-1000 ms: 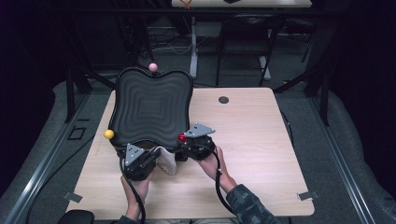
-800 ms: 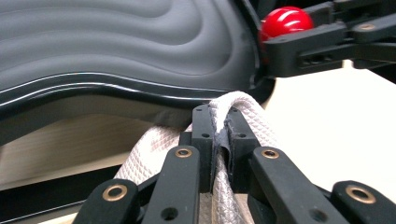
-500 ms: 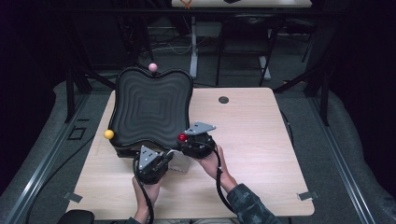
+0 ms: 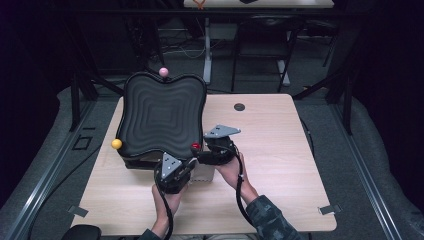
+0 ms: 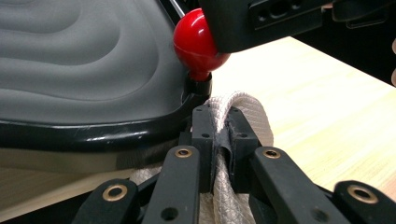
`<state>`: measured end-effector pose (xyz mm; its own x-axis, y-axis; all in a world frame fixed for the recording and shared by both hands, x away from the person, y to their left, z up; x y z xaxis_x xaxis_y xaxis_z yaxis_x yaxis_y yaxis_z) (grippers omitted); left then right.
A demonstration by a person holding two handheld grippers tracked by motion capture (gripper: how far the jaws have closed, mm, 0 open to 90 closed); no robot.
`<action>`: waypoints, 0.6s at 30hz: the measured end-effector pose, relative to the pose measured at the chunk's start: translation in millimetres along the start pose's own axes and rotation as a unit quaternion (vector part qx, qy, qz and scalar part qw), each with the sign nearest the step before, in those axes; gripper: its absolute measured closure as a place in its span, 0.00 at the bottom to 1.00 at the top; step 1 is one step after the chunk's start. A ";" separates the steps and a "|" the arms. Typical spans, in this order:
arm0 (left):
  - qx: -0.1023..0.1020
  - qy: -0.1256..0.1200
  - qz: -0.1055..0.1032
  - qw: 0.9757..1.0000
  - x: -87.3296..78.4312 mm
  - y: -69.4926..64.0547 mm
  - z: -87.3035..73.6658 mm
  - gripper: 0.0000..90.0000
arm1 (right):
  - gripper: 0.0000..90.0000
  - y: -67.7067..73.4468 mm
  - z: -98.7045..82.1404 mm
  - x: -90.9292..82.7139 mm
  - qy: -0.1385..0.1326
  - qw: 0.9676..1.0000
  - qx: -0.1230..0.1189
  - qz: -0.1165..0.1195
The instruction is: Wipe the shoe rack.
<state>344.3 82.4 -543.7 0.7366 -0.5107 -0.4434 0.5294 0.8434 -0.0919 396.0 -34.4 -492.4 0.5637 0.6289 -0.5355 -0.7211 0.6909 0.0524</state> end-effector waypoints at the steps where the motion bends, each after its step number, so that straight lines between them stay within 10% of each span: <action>1: 0.002 0.001 -0.001 1.000 0.8 -0.7 0.7 0.93 | 0.43 0.1 0.0 0.0 0.001 1.000 -0.002 -0.002; 18: -0.003 0.002 0.013 1.000 -19.0 18.6 -4.5 0.94 | 0.64 13.8 -5.7 12.8 0.015 0.999 -0.027 -0.028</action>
<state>338.3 108.6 -541.1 0.7480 -0.4887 -0.4491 0.5081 0.8570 -0.0862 391.0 -18.8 -503.3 0.5923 0.5779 -0.5615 -0.7098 0.7040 -0.0241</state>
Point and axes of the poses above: each handheld gripper's, and its own axes: x roughly forward along the jaws, z roughly out of its top, y roughly to its left, the point moved 5 cm from there along x, roughly forward along the jaws, and after that the axes turned 3 degrees about y, right-handed, at the moved point
